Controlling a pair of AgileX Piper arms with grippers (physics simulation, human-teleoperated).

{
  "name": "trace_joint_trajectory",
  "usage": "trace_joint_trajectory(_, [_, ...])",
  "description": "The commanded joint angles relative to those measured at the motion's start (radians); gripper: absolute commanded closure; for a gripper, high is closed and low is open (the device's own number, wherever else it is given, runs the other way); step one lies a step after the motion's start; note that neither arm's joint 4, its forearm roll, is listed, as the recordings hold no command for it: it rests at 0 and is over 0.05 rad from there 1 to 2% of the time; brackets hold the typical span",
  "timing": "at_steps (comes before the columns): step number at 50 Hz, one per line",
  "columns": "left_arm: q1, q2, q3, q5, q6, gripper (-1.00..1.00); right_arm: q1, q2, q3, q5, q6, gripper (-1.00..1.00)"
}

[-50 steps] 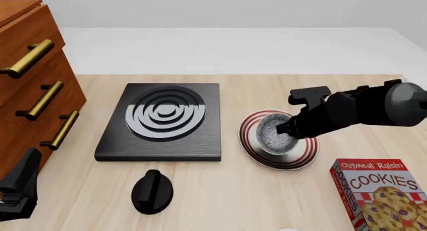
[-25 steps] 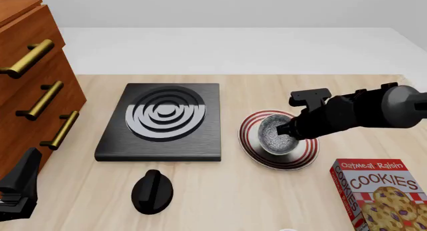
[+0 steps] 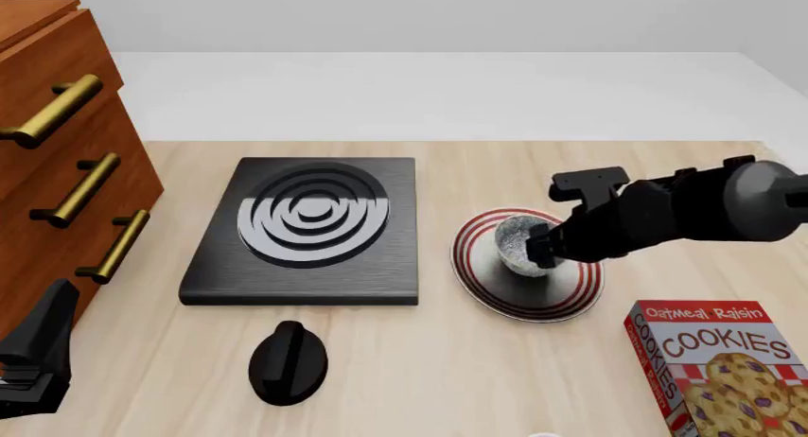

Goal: Pick the akita bowl on the ramekin and place it on the plate.

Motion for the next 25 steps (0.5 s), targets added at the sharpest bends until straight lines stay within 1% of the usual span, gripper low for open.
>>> trace_joint_trajectory(1, [0.0, 0.0, 0.0, 0.0, 0.0, -1.0, -0.021, -0.027, -0.013, 0.017, -0.025, -1.0])
trace_joint_trajectory(4, [0.0, 0.0, 0.0, 0.0, 0.0, -1.0, -0.015, -0.051, -0.01, 0.023, -0.018, -1.0])
trace_joint_trajectory(9, [0.0, 0.0, 0.0, 0.0, 0.0, -1.0, -0.012, -0.107, 0.002, 0.044, -0.037, -1.0])
trace_joint_trajectory(13, [0.0, 0.0, 0.0, 0.0, 0.0, -1.0, 0.003, -0.148, 0.013, 0.06, -0.035, -1.0])
trace_joint_trajectory(18, [0.0, 0.0, 0.0, 0.0, 0.0, -1.0, -0.013, -0.189, 0.005, 0.073, -0.036, -1.0])
trace_joint_trajectory(21, [0.0, 0.0, 0.0, 0.0, 0.0, -1.0, -0.003, -0.226, 0.018, 0.078, -0.019, -1.0])
trace_joint_trajectory(23, [0.0, 0.0, 0.0, 0.0, 0.0, -1.0, 0.02, -0.259, 0.041, 0.078, -0.002, -1.0])
trace_joint_trajectory(25, [0.0, 0.0, 0.0, 0.0, 0.0, -1.0, 0.011, -0.269, 0.048, 0.074, -0.006, -1.0])
